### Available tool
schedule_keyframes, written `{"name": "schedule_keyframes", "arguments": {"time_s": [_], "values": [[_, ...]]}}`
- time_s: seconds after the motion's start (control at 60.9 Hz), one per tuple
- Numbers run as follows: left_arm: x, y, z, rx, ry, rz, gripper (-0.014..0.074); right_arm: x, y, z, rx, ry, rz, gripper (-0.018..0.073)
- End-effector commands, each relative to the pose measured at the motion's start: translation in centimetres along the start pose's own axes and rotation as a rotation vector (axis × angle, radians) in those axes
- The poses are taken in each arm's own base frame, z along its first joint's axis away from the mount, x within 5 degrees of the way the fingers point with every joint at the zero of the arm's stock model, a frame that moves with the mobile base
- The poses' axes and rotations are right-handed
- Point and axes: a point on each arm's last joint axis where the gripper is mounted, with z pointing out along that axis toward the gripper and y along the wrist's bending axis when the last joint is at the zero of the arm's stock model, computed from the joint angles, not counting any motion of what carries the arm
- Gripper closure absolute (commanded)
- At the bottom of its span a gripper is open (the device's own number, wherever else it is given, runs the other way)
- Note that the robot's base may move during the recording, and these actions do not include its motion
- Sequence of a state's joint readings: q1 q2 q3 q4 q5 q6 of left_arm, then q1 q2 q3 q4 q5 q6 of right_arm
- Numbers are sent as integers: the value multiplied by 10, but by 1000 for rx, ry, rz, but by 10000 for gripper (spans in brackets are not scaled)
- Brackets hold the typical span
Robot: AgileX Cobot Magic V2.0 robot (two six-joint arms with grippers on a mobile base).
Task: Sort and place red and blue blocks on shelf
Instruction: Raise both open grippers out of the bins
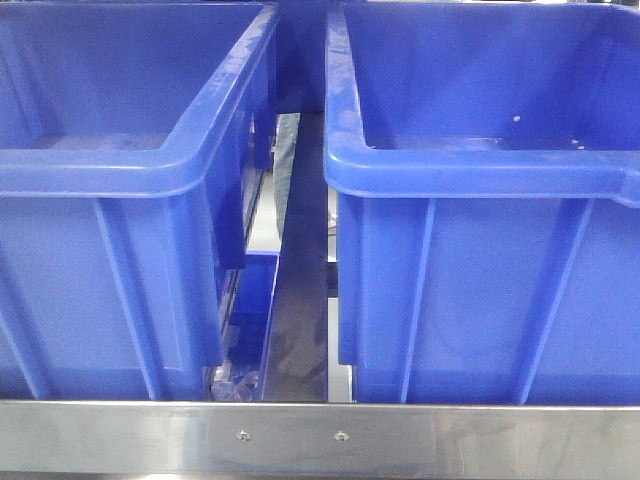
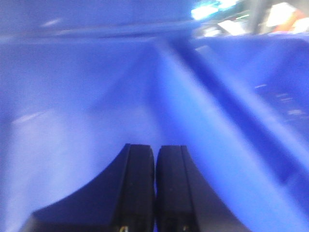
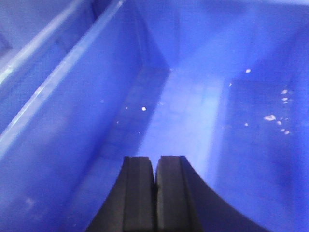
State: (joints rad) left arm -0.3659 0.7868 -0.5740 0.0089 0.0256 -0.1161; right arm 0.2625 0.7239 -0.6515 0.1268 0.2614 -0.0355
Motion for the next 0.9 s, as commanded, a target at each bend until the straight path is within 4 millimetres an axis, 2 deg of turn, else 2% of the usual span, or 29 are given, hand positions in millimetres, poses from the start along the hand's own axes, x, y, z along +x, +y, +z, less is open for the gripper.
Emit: {"name": "schedule_keyframes", "arguments": {"time_s": [0.0, 0.213, 0.443, 0.64, 0.788, 0.886], "values": [[-24, 5, -15, -34, -138, -18, 470, -17, -3, -19, 29, -133, -18, 508], [-21, 20, -44, -144, -232, -22, 470, -1, -11, -53, 108, -244, -15, 507], [-6, 20, -72, -174, -293, -17, 470, 23, -9, -76, 107, -299, -9, 507], [16, 18, -92, -180, -242, -23, 470, 34, -7, -90, 92, -274, 27, 507], [19, 14, -109, -172, -316, -15, 470, 34, -6, -95, 91, -293, 23, 507], [20, 14, -113, -170, -334, -13, 471, 34, -6, -95, 90, -292, 25, 507]]}}
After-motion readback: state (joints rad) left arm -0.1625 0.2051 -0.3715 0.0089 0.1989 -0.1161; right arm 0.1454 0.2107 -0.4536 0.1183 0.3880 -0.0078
